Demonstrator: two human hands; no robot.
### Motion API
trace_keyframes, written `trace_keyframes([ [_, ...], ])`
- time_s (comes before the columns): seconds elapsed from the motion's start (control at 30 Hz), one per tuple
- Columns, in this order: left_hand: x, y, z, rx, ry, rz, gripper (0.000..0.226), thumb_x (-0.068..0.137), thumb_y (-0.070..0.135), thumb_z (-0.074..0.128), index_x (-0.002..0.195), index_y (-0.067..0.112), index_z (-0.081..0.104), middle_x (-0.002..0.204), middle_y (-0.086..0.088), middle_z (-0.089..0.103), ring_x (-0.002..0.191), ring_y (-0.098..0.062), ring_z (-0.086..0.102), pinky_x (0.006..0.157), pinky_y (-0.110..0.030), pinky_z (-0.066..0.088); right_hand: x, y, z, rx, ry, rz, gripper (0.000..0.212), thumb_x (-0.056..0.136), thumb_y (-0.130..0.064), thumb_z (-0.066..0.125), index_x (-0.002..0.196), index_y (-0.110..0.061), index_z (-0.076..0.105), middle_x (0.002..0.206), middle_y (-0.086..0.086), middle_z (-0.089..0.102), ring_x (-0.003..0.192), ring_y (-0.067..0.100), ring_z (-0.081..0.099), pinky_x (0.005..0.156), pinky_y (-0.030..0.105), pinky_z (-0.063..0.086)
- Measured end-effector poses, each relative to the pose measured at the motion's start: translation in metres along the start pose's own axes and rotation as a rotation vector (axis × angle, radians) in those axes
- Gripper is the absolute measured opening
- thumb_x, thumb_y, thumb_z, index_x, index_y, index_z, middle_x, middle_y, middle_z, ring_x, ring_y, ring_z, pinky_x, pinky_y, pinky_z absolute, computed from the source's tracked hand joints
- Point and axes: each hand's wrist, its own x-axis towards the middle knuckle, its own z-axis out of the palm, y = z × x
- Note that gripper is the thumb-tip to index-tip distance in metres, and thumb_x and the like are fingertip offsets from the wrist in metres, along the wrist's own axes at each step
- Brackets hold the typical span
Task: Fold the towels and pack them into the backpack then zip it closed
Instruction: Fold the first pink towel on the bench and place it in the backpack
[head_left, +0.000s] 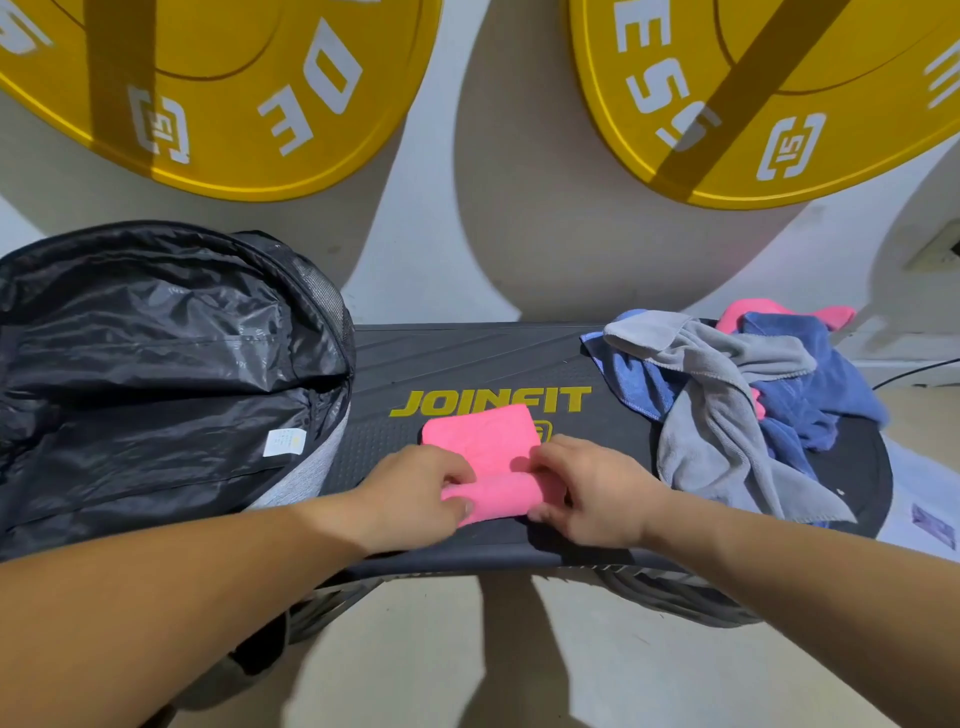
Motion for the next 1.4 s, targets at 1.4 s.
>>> trace_keyframes([
  [1.4,0.013,0.006,-0.009,-0.198,0.06,0.079,0.042,0.067,0.028,0.079,0.068,0.021,0.037,0.07,0.007,0.046,0.064,-0.016,0.042,0.058,-0.032,0.034,0.053,-0.063,-0.018,1.348,0.171,0.632,0.042,0.069,-0.006,0.082,0.097,-0.015,0.052,0.093,0.015,0.066,0.076,0.028,0.068,0.073,0.048,0.061],
])
